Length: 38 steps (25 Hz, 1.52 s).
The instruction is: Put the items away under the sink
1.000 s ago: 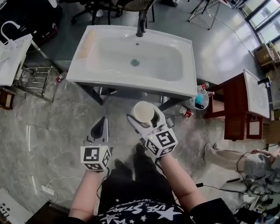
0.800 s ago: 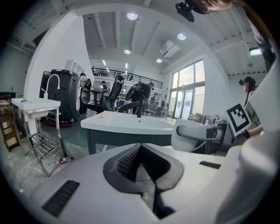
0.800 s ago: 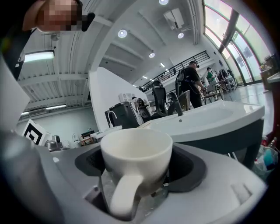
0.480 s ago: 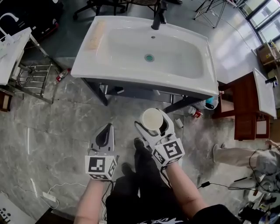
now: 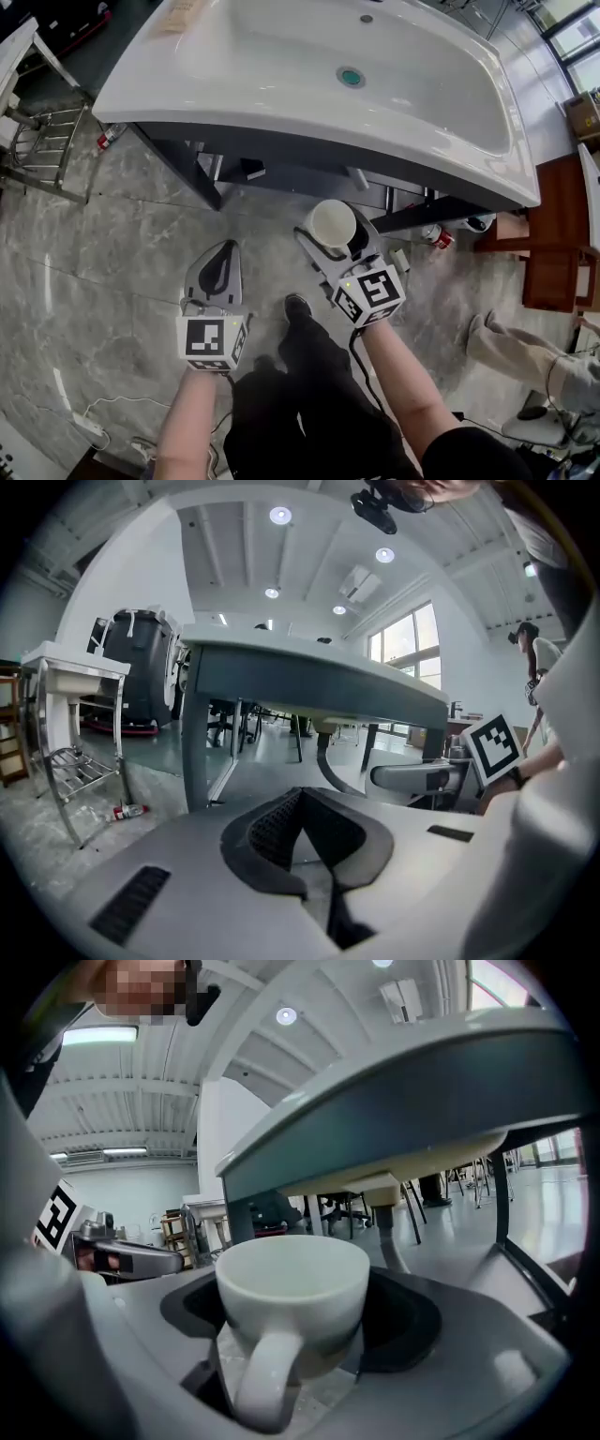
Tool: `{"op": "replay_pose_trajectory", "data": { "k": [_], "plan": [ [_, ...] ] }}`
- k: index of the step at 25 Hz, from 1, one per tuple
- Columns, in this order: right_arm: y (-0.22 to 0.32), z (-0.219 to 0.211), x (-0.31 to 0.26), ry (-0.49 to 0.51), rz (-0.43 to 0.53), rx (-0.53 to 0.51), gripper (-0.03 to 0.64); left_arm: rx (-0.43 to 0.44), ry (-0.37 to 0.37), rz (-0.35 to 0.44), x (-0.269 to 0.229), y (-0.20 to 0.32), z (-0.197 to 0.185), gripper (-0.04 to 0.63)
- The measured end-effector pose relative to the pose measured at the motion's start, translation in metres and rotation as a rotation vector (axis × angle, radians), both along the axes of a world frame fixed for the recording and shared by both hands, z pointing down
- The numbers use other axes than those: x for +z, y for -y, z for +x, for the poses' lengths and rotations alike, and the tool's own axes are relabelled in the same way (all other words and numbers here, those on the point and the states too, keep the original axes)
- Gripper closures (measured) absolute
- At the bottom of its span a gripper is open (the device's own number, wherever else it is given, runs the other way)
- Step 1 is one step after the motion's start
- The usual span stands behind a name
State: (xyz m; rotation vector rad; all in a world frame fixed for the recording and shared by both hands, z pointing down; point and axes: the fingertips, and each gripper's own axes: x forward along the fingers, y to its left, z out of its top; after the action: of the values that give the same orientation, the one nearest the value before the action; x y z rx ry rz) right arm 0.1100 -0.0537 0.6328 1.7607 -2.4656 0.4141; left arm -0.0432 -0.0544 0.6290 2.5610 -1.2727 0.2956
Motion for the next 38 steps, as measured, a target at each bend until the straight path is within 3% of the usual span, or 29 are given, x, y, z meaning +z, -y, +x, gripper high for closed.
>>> {"op": "replay_pose_trajectory", "data": {
  "k": [6,10,14,20,25,38],
  "plan": [
    [0.04,0.018,0.041,0.033,0.065,0.015,0.222,0.016,-0.023,0.064,0.043,0.039,0.006,0.586],
    [0.078,0.024,0.052,-0.014,0.116,0.013,0.222,0.033,-0.038,0.118,0.06,0.066,0.014,0.586],
    [0.106,0.011,0.067,-0.066,0.171,-0.061,0.222,0.033,-0.052,0.155,0.084,0.087,0.018,0.586],
    [0.106,-0.015,0.119,-0.046,0.223,-0.152,0.222,0.02,-0.045,0.16,0.15,0.106,0.013,0.586],
    [0.094,-0.019,0.178,-0.056,0.186,-0.201,0.222,0.023,-0.034,0.151,0.195,0.115,0.012,0.586],
    [0.155,0.04,0.28,-0.119,0.023,-0.081,0.222,0.033,-0.059,0.135,0.235,0.146,0.028,0.586]
  ]
}}
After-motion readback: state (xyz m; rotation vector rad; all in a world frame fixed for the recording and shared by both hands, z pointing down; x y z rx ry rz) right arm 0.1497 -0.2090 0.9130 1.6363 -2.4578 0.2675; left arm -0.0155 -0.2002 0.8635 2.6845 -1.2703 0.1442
